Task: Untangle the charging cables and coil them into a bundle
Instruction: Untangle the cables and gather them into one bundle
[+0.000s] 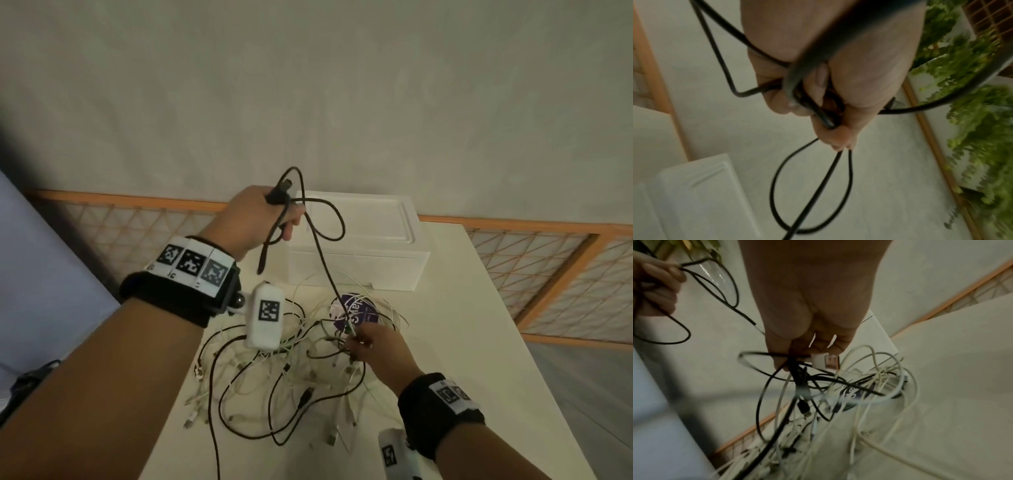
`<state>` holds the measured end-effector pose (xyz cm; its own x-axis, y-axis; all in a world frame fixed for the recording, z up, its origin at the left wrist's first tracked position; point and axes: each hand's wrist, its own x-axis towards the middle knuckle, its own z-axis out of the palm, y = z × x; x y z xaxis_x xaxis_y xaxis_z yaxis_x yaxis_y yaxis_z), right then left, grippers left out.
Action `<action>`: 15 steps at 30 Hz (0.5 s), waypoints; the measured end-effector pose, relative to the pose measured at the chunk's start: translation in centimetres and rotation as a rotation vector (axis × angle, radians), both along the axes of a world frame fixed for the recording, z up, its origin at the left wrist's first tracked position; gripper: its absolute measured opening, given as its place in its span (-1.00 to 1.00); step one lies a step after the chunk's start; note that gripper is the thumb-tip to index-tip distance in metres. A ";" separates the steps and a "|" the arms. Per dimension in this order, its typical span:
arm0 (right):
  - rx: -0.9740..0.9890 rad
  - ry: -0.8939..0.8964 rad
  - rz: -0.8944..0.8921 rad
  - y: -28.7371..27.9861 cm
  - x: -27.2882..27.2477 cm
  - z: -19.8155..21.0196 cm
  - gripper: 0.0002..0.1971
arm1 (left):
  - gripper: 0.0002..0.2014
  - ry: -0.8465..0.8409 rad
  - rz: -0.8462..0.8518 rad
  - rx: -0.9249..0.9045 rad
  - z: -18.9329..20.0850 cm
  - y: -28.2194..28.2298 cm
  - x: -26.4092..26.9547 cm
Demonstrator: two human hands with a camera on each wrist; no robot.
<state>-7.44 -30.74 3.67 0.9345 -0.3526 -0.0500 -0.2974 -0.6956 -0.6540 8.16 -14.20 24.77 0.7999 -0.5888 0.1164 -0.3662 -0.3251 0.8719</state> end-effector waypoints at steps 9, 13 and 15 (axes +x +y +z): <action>-0.050 -0.220 -0.138 -1.0 2.2 2.5 -0.80 | -0.77 -0.058 -0.053 0.039 -1.8 -0.3 0.6; 0.433 -0.442 -0.319 -0.9 2.1 6.5 -0.84 | -0.76 0.044 -0.068 0.056 -4.5 0.2 0.9; 0.449 -0.516 -0.387 -2.4 1.4 8.0 -0.83 | -0.78 0.048 -0.087 0.077 -5.1 0.3 0.8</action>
